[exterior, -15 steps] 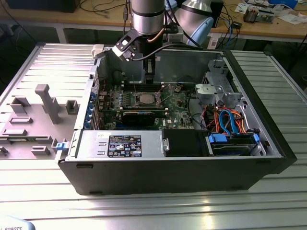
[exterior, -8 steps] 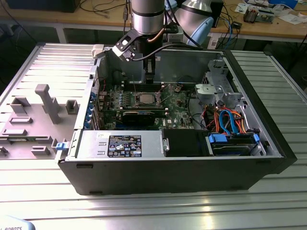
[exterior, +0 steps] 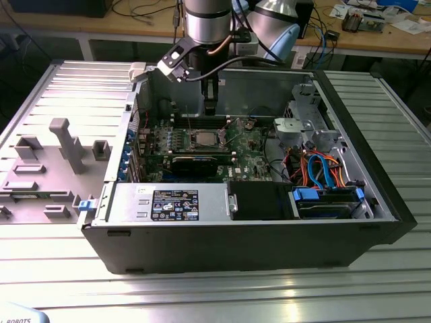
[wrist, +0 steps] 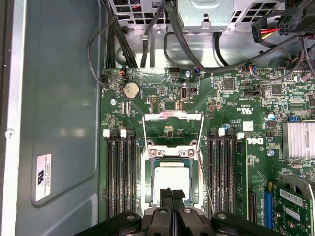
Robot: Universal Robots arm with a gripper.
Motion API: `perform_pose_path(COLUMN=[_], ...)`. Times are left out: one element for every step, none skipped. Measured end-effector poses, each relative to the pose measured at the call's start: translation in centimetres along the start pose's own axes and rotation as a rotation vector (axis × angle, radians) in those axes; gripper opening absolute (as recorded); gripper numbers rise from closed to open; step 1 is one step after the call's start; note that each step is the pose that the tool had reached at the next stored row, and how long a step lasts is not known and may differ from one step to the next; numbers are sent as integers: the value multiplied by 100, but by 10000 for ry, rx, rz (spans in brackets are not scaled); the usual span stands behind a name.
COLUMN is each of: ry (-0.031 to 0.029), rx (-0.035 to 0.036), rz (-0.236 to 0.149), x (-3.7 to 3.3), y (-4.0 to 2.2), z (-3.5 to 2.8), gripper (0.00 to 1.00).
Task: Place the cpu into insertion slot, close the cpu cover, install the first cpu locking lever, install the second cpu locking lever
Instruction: 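Close the cpu cover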
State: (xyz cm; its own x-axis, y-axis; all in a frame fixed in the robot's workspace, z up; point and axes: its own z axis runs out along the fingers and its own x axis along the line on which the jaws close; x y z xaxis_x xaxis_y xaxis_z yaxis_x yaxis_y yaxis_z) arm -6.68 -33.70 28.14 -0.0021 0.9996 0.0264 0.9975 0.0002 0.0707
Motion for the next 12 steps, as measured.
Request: perform_pose_path(ry=[0, 1, 0, 0, 0, 2, 2, 1, 0, -1, 1, 1], rx=[0, 0, 0, 0, 0, -2, -1, 1, 1, 1, 0, 0], rz=[0, 0, -1, 0, -1, 0, -3, -3, -1, -1, -1, 0], x=[0, 0, 1, 1, 1, 1, 1, 1, 1, 1, 1, 1], y=[1, 1, 2, 3, 4, 4, 7, 13, 22, 30, 43, 56], z=[-7, -20, -31, -39, -52, -52, -52, -52, -51, -50, -47, -45], gripper=[11, 11, 11, 11, 11, 11, 11, 11, 11, 11, 11, 11])
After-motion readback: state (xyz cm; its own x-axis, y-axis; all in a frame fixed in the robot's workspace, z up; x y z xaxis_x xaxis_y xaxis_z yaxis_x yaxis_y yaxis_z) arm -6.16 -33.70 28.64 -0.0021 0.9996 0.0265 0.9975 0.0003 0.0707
